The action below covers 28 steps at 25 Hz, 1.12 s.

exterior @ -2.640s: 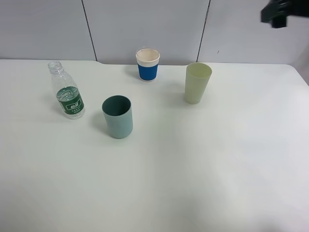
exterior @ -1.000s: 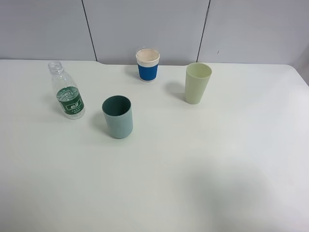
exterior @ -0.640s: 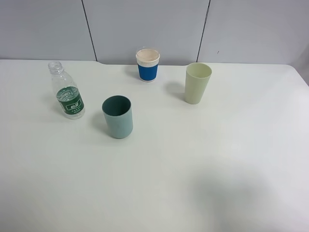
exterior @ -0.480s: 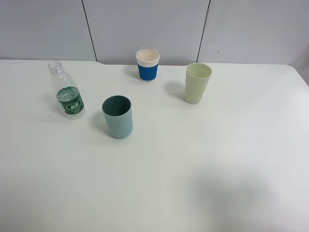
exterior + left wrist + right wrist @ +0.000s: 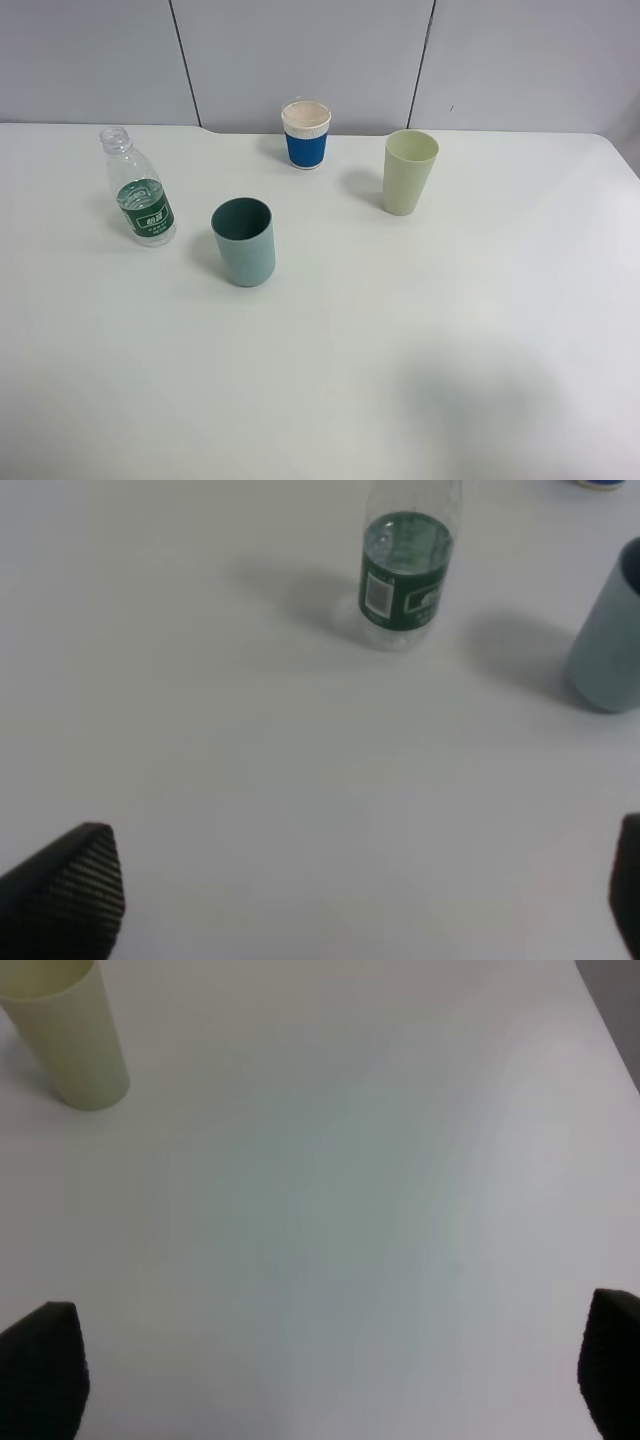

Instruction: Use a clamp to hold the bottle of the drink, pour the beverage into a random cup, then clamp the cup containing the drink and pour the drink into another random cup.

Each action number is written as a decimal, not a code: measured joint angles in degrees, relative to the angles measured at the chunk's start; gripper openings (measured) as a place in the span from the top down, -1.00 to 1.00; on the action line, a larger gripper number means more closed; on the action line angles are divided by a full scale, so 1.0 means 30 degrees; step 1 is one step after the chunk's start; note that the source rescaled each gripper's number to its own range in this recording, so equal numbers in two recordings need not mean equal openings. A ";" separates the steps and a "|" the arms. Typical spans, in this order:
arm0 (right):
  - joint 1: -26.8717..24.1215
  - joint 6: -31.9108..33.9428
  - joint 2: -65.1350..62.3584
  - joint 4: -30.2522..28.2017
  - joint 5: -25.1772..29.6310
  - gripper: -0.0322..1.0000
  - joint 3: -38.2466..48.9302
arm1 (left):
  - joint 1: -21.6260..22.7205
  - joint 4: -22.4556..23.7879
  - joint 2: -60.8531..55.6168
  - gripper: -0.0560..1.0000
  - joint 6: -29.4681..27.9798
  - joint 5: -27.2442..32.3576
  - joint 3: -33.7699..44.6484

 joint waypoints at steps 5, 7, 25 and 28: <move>0.0000 0.0000 0.0000 0.0000 0.0000 -0.98 0.0000 | 0.0000 0.0000 0.0000 -0.93 0.0000 0.0000 0.0000; 0.0000 0.0000 0.0000 0.0000 0.0000 -0.98 0.0000 | 0.0000 0.0000 0.0000 -0.93 0.0000 0.0000 0.0000; -0.0412 0.0000 0.0000 0.0000 0.0000 -0.98 0.0000 | 0.0000 0.0000 0.0000 -0.93 0.0000 0.0000 0.0000; -0.0412 0.0000 0.0000 0.0000 0.0000 -0.98 0.0000 | 0.0000 0.0000 0.0000 -0.93 0.0000 0.0000 0.0000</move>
